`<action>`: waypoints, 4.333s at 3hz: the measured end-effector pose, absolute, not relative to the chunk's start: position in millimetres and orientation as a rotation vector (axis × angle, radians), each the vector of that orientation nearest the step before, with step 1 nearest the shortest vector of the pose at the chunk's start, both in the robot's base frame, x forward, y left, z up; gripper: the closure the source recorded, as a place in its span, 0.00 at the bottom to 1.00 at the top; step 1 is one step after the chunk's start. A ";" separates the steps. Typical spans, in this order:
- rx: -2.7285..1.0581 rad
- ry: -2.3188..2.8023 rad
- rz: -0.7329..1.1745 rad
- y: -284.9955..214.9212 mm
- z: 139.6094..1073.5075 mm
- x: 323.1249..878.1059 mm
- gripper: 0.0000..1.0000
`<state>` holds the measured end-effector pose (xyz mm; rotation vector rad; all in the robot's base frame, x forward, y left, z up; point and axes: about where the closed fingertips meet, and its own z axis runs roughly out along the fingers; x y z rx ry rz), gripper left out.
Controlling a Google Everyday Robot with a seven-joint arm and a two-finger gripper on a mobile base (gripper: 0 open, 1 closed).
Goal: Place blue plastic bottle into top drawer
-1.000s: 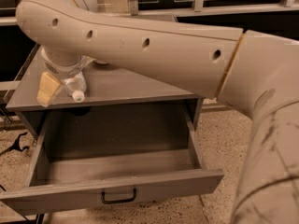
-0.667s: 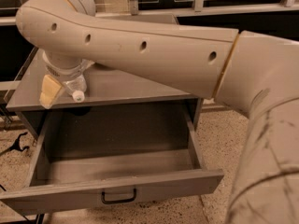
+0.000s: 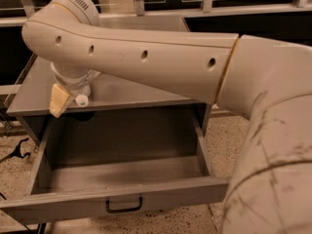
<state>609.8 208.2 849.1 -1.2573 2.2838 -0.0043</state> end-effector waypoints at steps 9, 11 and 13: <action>-1.164 2.332 -0.213 147.0 858.9 688.0 0.00; -1.378 2.311 0.034 126.2 891.5 687.6 0.00; -1.541 2.133 0.294 130.6 896.8 687.4 0.00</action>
Offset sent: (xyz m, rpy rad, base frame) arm 0.0428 -0.0111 -0.0112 -0.0170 -0.0333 -0.0673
